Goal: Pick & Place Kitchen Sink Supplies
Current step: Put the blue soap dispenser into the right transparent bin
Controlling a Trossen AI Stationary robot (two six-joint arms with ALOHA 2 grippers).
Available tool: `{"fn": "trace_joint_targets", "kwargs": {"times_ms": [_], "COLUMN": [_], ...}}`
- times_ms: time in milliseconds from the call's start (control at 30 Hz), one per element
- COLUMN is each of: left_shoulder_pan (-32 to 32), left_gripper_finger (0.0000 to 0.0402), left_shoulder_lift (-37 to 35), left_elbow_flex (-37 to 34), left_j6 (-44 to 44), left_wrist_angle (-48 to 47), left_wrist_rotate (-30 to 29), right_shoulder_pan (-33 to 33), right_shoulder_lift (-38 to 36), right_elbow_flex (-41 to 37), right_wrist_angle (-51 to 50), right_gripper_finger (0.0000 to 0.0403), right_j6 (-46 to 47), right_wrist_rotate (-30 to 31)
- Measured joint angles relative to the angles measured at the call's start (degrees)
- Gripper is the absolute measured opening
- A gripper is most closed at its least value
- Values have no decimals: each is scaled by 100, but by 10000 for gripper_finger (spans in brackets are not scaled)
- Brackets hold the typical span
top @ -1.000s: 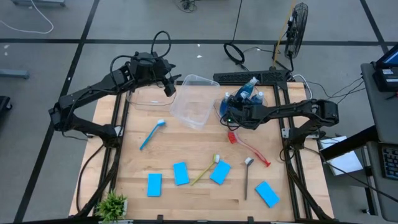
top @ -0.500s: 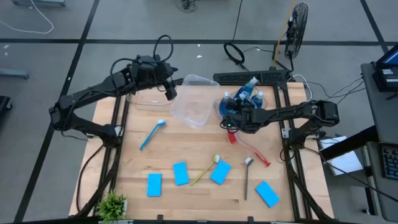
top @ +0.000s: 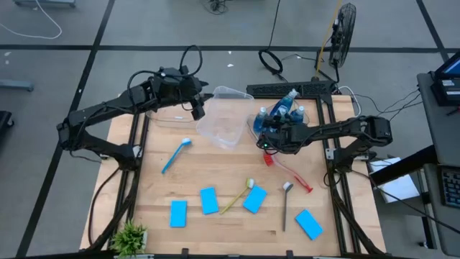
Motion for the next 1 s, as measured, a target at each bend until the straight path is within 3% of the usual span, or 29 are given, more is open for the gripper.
{"fn": "trace_joint_targets", "kwargs": {"times_ms": [200, 1000], "left_shoulder_pan": [-109, -638], "left_gripper_finger": [214, 214], "left_shoulder_lift": [0, -1], "left_elbow_flex": [0, 0], "left_j6": [-239, -532], "left_wrist_angle": [-2, -4], "left_wrist_rotate": [2, -193], "right_shoulder_pan": [121, 796], "right_shoulder_lift": [0, 0], "right_elbow_flex": [0, 0], "right_wrist_angle": [181, 539], "right_gripper_finger": [138, 230], "right_j6": [-80, 463], "right_wrist_rotate": [-69, 26]}}
